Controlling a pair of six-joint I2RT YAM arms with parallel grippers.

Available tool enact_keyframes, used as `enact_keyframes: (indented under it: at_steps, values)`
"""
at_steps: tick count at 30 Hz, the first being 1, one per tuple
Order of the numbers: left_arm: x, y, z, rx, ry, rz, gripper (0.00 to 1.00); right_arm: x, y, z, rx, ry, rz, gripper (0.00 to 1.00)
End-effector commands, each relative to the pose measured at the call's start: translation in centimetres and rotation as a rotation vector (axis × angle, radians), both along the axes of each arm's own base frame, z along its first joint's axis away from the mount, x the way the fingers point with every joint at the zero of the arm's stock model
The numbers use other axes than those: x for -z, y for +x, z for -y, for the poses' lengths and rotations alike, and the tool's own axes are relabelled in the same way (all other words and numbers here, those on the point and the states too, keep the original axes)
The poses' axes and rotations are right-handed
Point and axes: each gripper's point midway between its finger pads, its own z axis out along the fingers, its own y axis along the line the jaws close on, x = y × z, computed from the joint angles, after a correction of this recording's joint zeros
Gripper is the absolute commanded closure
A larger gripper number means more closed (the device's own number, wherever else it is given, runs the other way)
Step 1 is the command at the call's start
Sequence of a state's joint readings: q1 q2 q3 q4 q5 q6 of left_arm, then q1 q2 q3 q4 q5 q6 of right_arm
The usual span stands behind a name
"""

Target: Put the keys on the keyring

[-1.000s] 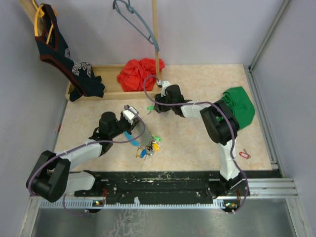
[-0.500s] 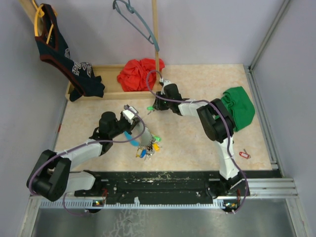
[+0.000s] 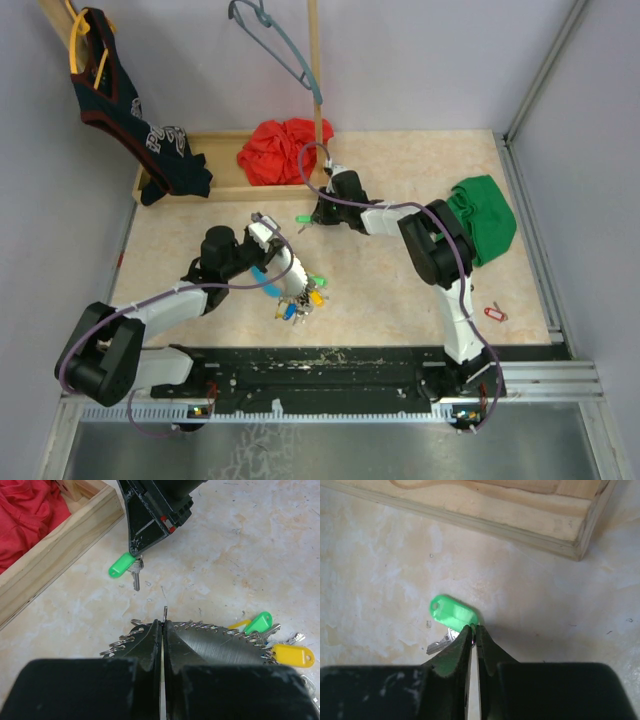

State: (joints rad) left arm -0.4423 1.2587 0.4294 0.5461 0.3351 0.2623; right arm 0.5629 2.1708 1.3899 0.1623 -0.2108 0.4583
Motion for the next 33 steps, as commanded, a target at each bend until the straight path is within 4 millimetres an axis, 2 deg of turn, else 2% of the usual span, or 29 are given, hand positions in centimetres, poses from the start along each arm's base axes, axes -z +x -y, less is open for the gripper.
enact_keyframes:
  at_steps: [1, 5, 11, 15, 18, 19, 22, 26, 30, 33]
  values:
    - [-1.4, 0.5, 0.6, 0.020, -0.033, 0.039, 0.99, -0.4, -0.5, -0.8, -0.015, 0.016, -0.007, 0.97]
    - [-1.4, 0.3, 0.9, 0.039, -0.037, 0.036, 0.99, -1.5, -0.8, -0.2, -0.019, 0.010, 0.033, 1.00]
    - [-1.3, -0.5, 1.8, 0.113, -0.046, 0.034, 0.99, -4.3, -2.4, 2.5, -0.051, -0.064, 0.149, 1.00]
    - [-1.4, -1.2, 2.6, 0.178, -0.055, 0.032, 0.99, -6.6, -5.0, 4.9, -0.118, -0.135, 0.245, 1.00]
    - [-1.6, -1.9, 3.2, 0.232, -0.066, 0.033, 0.99, -7.3, -7.2, 6.9, -0.191, -0.217, 0.305, 1.00]
    - [-1.7, -2.0, 3.4, 0.247, -0.069, 0.034, 0.99, -8.5, -7.9, 7.7, -0.199, -0.234, 0.341, 1.00]
    - [-1.8, -2.6, 3.8, 0.291, -0.081, 0.033, 0.99, -10.0, -10.1, 9.7, -0.229, -0.289, 0.400, 1.00]
    - [-2.1, -3.4, 4.4, 0.345, -0.094, 0.036, 0.99, -11.6, -13.1, 11.6, -0.279, -0.328, 0.447, 1.00]
    - [-2.4, -4.0, 4.8, 0.391, -0.107, 0.039, 0.99, -11.3, -15.8, 12.2, -0.351, -0.334, 0.400, 1.00]
    - [-2.4, -4.3, 4.9, 0.413, -0.112, 0.038, 0.99, -10.0, -16.6, 12.1, -0.378, -0.333, 0.373, 1.00]
